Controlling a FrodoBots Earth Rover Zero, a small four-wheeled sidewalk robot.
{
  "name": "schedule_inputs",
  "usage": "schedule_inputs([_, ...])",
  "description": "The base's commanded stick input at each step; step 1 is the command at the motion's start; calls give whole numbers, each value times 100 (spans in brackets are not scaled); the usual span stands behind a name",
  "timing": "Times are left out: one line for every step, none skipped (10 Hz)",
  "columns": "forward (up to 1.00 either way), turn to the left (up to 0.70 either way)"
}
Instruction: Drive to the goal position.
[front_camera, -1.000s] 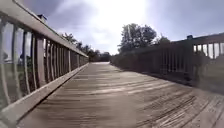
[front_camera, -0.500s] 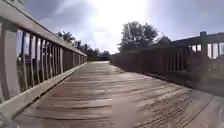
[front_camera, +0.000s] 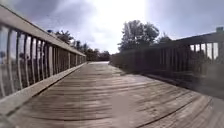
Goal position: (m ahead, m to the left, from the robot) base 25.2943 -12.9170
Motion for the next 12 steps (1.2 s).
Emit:
schedule_inputs([85, 0])
schedule_inputs([85, 0])
schedule_inputs([85, 0])
schedule_inputs([85, 0])
schedule_inputs([85, 0])
schedule_inputs([85, 0])
schedule_inputs([85, 0])
schedule_inputs([85, 0])
schedule_inputs([85, 0])
schedule_inputs([85, 0])
schedule_inputs([85, 0])
schedule_inputs([85, 0])
